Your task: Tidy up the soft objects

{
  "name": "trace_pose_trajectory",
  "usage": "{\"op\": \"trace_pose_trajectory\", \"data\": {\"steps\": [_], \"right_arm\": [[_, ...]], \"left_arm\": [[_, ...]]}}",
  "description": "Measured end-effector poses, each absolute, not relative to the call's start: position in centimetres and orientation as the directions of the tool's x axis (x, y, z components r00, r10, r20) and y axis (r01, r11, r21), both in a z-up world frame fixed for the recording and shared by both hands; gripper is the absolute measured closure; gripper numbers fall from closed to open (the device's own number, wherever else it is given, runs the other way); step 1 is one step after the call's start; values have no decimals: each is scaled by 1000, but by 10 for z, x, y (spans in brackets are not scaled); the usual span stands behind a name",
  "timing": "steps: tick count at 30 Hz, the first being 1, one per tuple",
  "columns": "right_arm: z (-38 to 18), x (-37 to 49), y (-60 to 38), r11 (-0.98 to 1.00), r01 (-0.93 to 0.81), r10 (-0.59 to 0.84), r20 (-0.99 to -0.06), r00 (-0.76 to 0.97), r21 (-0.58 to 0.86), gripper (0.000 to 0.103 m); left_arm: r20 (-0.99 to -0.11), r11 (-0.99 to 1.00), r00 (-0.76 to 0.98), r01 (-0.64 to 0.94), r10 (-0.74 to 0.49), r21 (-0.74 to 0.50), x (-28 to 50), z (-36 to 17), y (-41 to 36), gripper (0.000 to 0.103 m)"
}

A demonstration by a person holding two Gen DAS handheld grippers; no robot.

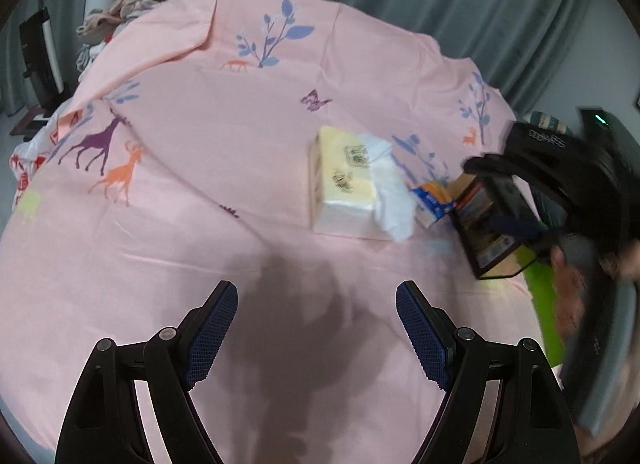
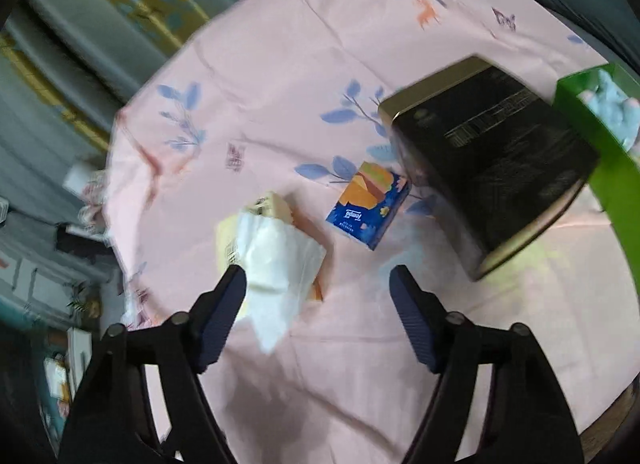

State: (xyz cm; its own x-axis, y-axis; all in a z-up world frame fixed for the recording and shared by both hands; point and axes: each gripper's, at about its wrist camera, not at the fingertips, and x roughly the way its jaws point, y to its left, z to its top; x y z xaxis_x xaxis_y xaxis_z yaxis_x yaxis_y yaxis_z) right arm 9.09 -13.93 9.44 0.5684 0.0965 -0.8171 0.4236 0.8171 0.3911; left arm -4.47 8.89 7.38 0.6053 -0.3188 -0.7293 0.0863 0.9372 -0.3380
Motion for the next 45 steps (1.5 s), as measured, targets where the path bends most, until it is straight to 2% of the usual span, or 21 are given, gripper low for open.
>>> {"op": "trace_pose_trajectory", "data": {"steps": [3,9,12,17,21,27,34,41,45], "right_arm": [[77,117,-141,779,531,10,-853,522,334,33],[61,150,-141,768,594,-80,-886,457,237,35],[48,160,-143,770,619,-152,-897,415,156,35],[32,172,-150,777,619,-164,-911,379,118,35],[28,175,-150,794,598,-165,-908,385,109,40],[36,157,-138,862,486,-86,-903,422,145,44],[63,77,-124,917,312,80,-880,468,249,43],[62,3,-86,976,42,179,-895,408,214,42],[40,-15,-73,979,-29,199,-918,342,201,42]], "left_arm": [[-731,933,597,90,-331,-349,-38,60,95,21],[-732,915,576,72,-364,-398,-30,44,105,21],[-746,934,584,60,-320,-353,-33,40,104,21],[-766,944,569,61,-301,-325,-36,34,101,21],[-765,941,564,73,-312,-330,-36,33,98,21],[-768,944,565,63,-301,-324,-35,32,98,21],[-775,953,568,58,-278,-299,-42,30,96,21],[-787,953,549,67,-283,-295,-50,34,91,21],[-784,946,540,80,-307,-315,-62,39,90,21]]}}
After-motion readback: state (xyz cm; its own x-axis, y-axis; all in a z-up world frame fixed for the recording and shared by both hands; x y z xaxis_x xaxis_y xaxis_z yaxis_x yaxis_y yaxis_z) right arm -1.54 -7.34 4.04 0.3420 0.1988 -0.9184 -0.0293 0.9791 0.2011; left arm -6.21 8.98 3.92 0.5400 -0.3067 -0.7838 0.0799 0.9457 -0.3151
